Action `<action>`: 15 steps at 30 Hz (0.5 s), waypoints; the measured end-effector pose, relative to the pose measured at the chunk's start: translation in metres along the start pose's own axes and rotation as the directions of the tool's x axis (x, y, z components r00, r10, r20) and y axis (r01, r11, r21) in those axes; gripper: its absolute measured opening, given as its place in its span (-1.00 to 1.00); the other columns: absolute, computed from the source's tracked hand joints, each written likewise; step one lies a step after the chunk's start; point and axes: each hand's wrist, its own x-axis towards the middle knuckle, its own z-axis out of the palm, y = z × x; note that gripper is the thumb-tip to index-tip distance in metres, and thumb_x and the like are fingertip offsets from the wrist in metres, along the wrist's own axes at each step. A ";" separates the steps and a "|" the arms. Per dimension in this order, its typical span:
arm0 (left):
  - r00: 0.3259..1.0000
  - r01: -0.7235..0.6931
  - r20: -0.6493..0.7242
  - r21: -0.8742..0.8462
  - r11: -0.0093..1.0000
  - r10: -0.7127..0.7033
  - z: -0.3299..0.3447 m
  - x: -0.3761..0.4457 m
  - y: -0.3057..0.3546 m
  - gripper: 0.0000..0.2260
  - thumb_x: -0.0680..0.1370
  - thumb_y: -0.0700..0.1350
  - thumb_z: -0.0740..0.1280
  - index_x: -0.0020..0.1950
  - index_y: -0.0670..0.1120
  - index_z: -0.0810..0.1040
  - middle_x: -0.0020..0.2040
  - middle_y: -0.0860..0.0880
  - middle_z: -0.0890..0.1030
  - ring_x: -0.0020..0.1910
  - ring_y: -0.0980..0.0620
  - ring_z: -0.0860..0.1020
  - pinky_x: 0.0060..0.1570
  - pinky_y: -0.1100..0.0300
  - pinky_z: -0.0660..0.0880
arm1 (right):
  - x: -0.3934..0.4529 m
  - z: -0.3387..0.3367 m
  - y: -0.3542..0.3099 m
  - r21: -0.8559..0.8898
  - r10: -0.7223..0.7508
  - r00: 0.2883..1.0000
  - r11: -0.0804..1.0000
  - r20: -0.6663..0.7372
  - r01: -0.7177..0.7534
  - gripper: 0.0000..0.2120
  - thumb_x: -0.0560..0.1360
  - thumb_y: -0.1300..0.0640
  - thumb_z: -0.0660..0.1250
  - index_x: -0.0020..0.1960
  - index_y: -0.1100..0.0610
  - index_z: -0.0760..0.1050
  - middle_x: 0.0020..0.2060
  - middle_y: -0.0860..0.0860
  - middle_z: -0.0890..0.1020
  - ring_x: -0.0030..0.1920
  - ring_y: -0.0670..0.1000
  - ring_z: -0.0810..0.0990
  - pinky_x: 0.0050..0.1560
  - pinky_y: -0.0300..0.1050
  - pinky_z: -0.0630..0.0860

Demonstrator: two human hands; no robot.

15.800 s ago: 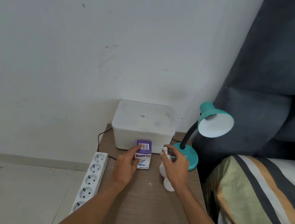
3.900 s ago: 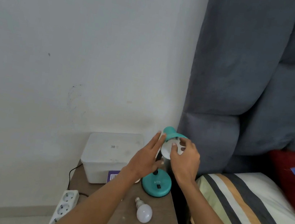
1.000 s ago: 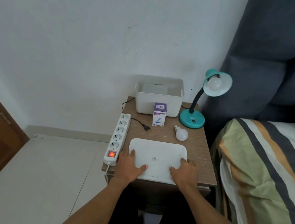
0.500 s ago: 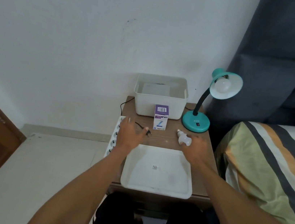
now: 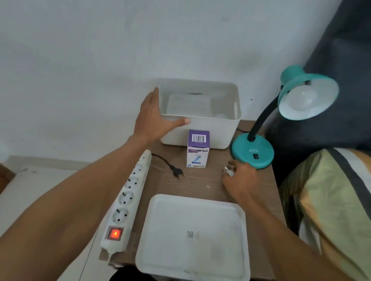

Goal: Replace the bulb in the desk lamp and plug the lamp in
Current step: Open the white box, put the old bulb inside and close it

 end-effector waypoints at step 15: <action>0.999 0.044 0.023 0.008 0.999 -0.044 0.008 0.018 -0.005 0.24 0.16 0.54 0.50 0.62 -0.10 0.14 0.54 -0.11 0.37 0.50 -0.12 0.37 0.41 -0.10 0.43 | 0.019 -0.039 -0.064 0.259 -0.200 0.957 0.932 -0.210 0.252 -0.64 0.52 -0.03 0.37 0.28 0.05 0.56 0.05 0.01 0.67 -0.01 -0.07 0.60 0.00 -0.16 0.57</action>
